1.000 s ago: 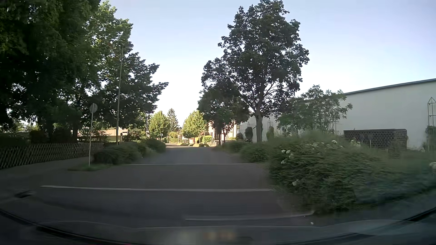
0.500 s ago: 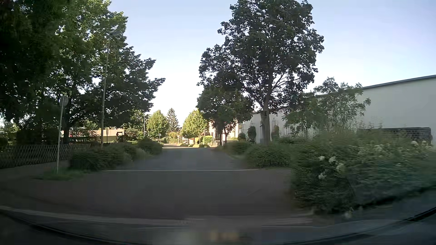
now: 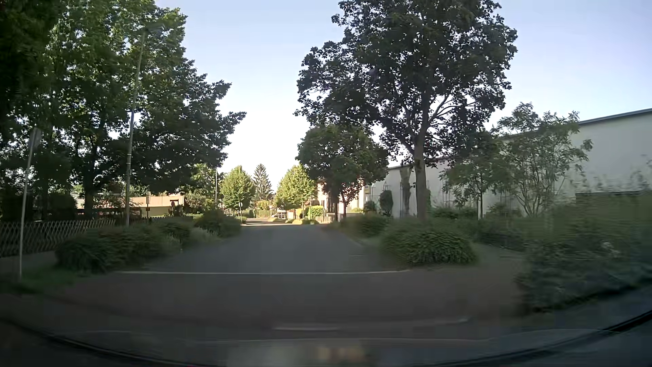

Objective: Follow the waypoints while adhering to traffic rules and regulations

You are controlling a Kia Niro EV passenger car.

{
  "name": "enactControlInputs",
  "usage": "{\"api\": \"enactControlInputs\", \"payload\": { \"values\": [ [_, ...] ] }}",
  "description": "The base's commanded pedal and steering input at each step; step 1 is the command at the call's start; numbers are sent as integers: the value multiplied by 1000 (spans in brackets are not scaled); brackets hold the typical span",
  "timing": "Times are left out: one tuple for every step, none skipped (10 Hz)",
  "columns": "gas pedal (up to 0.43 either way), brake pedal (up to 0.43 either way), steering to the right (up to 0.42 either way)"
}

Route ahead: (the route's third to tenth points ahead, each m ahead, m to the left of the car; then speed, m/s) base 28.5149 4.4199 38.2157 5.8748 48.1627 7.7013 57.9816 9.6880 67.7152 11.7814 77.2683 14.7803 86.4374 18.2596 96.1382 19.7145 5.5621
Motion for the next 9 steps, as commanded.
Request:
{"api": "enactControlInputs", "payload": {
  "values": [
    [59, 0, -22],
    [59, 0, -21],
    [59, 0, -20],
    [59, 0, -20],
    [59, 0, -20],
    [59, 0, -20],
    [59, 0, -18],
    [59, 0, -15],
    [59, 0, -14]
  ]
}}
